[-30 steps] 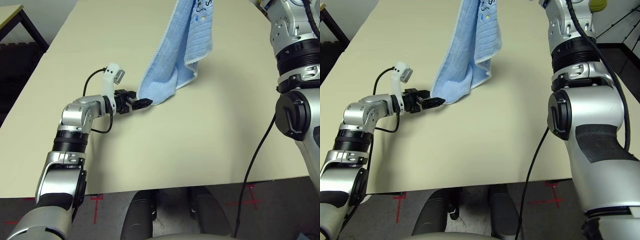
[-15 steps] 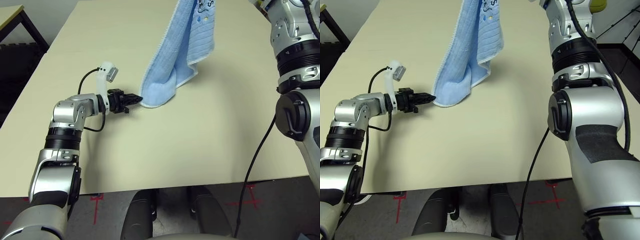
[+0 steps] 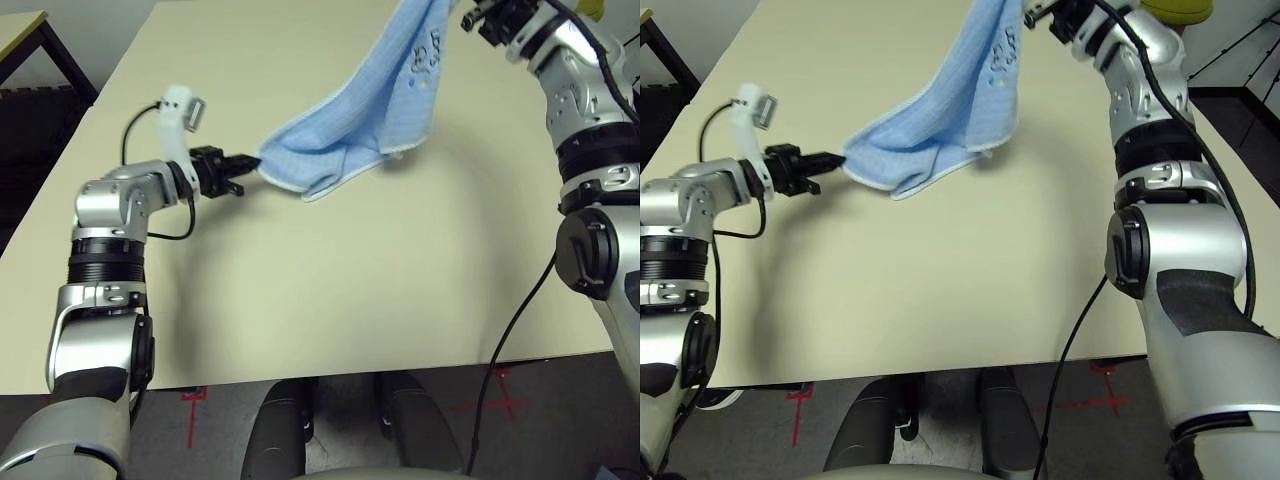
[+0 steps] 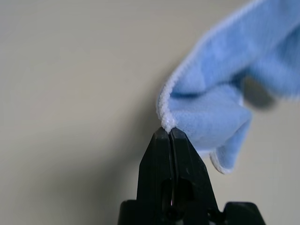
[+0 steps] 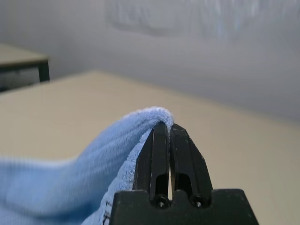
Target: Fold the towel and set it aside.
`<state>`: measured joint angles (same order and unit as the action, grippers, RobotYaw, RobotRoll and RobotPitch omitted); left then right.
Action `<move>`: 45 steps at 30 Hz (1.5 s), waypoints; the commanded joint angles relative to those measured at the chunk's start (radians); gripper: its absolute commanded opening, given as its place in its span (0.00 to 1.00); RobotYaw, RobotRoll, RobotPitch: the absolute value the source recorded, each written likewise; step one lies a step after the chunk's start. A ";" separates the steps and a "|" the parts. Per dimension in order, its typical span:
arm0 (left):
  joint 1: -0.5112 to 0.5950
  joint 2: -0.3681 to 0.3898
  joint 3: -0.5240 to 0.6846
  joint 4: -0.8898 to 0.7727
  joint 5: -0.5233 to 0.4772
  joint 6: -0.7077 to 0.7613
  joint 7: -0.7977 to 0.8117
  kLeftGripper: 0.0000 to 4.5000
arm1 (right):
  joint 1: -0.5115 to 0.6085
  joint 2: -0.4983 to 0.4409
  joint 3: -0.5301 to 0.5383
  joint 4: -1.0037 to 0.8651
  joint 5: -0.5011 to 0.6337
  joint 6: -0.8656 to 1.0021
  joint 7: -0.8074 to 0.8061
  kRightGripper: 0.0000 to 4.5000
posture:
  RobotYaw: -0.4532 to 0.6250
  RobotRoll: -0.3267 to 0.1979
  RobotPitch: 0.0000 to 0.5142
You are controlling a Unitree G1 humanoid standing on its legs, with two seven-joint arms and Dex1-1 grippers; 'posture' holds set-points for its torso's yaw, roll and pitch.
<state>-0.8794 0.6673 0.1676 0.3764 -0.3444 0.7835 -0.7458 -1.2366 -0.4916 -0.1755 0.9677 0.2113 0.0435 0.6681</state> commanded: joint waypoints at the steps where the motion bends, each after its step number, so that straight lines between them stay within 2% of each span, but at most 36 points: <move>1: -0.012 0.055 0.017 -0.058 0.021 0.017 0.045 0.00 | 0.089 -0.046 -0.007 -0.098 0.038 0.271 0.037 0.00 | 0.40 0.62 0.41; 6: -0.009 0.110 -0.011 -0.057 0.047 0.020 0.048 0.00 | 0.144 -0.120 0.025 -0.198 0.074 0.616 0.141 0.00 | 0.41 0.62 0.44; 10: -0.020 0.139 -0.046 -0.008 0.055 0.016 -0.007 0.00 | 0.156 -0.169 0.085 -0.193 0.035 0.625 0.244 0.00 | 0.41 0.62 0.47; 14: -0.115 0.138 -0.092 0.154 0.106 -0.064 -0.033 0.00 | 0.082 -0.166 0.126 -0.050 -0.063 0.464 0.177 0.00 | 0.41 0.62 0.48; 16: -0.201 0.115 -0.094 0.308 0.153 -0.185 0.025 0.00 | 0.029 -0.133 0.117 0.036 -0.105 0.296 0.045 0.00 | 0.41 0.62 0.49; 18: -0.286 0.092 -0.089 0.451 0.189 -0.318 0.084 0.00 | -0.021 -0.096 0.086 0.109 -0.112 0.138 -0.070 0.00 | 0.41 0.62 0.49; 21: -0.424 0.052 -0.033 0.650 0.214 -0.613 0.284 0.00 | -0.098 -0.035 -0.004 0.177 -0.055 -0.085 -0.179 0.00 | 0.41 0.62 0.50; 24: -0.543 0.014 0.052 0.729 0.177 -0.906 0.399 0.00 | -0.142 -0.002 -0.076 0.203 -0.012 -0.246 -0.224 0.00 | 0.41 0.62 0.51; 26: -0.564 0.002 0.064 0.743 0.176 -0.976 0.384 0.00 | -0.137 0.005 -0.095 0.207 0.003 -0.298 -0.194 0.00 | 0.41 0.62 0.51; 29: -0.500 0.000 0.056 0.700 0.174 -1.003 0.279 0.00 | -0.097 -0.002 -0.094 0.206 0.006 -0.313 -0.106 0.00 | 0.41 0.62 0.51; 32: -0.388 0.019 0.045 0.594 0.147 -0.878 0.147 0.00 | -0.046 -0.023 -0.055 0.206 -0.023 -0.282 0.001 0.00 | 0.40 0.62 0.51; 34: -0.235 0.081 -0.009 0.442 0.141 -0.701 -0.010 0.00 | 0.008 -0.052 0.017 0.199 -0.083 -0.219 0.102 0.00 | 0.40 0.62 0.52; 35: -0.155 0.119 -0.036 0.372 0.156 -0.669 -0.066 0.00 | 0.032 -0.063 0.044 0.188 -0.100 -0.189 0.150 0.00 | 0.40 0.62 0.52; 36: -0.071 0.173 -0.079 0.287 0.156 -0.558 -0.158 0.00 | 0.059 -0.079 0.079 0.172 -0.125 -0.173 0.202 0.00 | 0.40 0.62 0.52; 38: 0.032 0.240 -0.117 0.160 0.148 -0.444 -0.252 0.00 | 0.094 -0.107 0.128 0.138 -0.156 -0.135 0.284 0.00 | 0.40 0.62 0.52; 45: 0.090 0.336 -0.182 -0.035 0.101 -0.159 -0.445 0.00 | 0.133 -0.186 0.241 0.071 -0.246 -0.104 0.455 0.00 | 0.39 0.62 0.52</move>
<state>-0.8080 0.9788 0.0155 0.3811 -0.2300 0.5601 -1.1353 -1.1169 -0.6455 0.0453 1.0541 -0.0120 -0.0646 1.0892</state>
